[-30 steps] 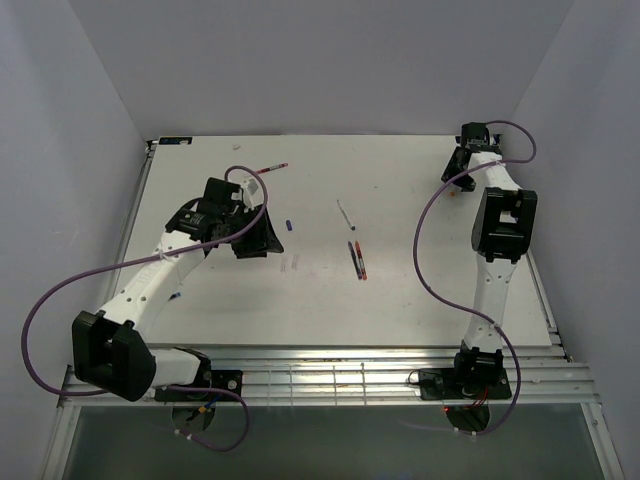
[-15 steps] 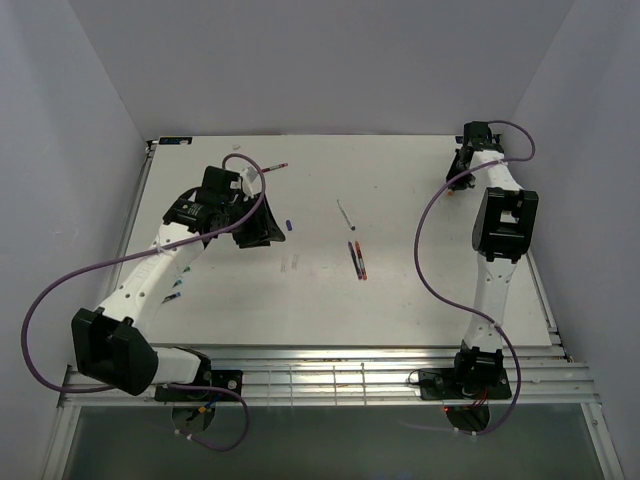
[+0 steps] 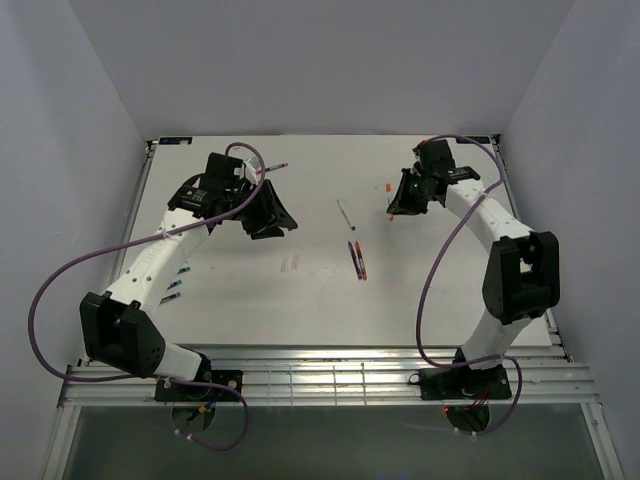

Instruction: Open the pen caps

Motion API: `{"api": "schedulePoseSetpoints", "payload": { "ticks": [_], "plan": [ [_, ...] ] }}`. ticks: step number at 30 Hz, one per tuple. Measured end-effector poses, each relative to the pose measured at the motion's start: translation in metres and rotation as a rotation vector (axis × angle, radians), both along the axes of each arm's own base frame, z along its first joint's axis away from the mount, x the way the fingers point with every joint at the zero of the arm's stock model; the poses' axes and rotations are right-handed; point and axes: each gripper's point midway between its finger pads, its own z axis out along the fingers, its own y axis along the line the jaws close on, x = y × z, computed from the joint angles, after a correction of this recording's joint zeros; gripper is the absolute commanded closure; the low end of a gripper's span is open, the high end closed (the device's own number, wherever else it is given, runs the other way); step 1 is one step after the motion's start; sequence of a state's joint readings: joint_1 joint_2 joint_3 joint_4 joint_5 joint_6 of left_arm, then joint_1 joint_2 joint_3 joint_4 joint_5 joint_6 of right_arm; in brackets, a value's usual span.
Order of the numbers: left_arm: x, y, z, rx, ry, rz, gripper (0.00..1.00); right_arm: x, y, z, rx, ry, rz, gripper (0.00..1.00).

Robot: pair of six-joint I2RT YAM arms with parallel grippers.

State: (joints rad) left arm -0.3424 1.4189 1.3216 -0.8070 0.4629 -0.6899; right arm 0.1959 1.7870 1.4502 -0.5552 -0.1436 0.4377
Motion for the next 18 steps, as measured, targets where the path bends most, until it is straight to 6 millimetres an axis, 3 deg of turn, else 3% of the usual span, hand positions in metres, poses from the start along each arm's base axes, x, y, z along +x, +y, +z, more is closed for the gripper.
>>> {"api": "schedulePoseSetpoints", "payload": {
  "ticks": [4, 11, 14, 18],
  "plan": [
    [-0.004, -0.005, -0.003, -0.036, 0.047, 0.011, 0.45, -0.065, 0.048, 0.003, 0.061, -0.004, 0.171, 0.92],
    [-0.01, -0.021, -0.007, -0.106, 0.133, 0.025, 0.46, -0.193, 0.098, -0.001, 0.195, 0.019, 0.519, 0.92],
    [-0.019, -0.04, -0.008, -0.121, 0.152, -0.008, 0.46, -0.227, 0.106, 0.002, 0.241, 0.002, 0.612, 0.92],
    [-0.042, -0.068, -0.012, -0.134, 0.185, -0.066, 0.46, -0.247, 0.106, 0.004, 0.28, -0.008, 0.65, 0.92]
  ]
}}
